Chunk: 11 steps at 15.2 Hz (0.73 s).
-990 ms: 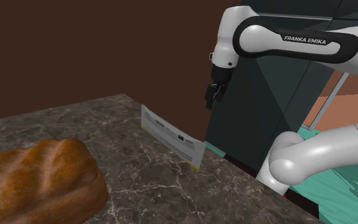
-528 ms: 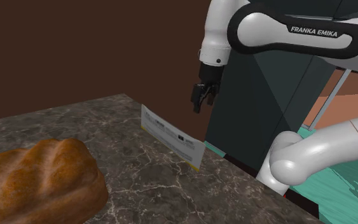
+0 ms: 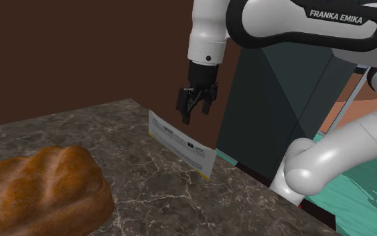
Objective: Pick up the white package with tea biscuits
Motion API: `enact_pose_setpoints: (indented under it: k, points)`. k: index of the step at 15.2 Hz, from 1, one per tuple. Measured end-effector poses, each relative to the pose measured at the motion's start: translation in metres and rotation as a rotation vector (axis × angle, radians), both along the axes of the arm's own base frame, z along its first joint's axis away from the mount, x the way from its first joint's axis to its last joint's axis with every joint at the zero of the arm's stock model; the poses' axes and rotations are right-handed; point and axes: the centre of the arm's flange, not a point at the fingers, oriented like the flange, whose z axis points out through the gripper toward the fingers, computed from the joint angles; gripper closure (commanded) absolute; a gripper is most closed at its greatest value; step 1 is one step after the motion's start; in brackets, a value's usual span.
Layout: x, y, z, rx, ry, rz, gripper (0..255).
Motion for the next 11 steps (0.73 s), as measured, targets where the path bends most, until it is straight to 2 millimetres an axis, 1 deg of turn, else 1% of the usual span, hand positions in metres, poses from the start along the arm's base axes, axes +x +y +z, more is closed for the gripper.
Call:
enact_pose_setpoints:
  k: [4,5,8,11]
  points:
    - [0.005,0.049,0.002,0.004,0.001,-0.02,0]
    - [0.007,0.055,0.003,0.005,0.001,-0.023,0]
    - [0.007,0.061,-0.009,0.006,0.001,-0.027,0]
    - [0.006,0.062,-0.025,0.006,0.001,-0.027,0]
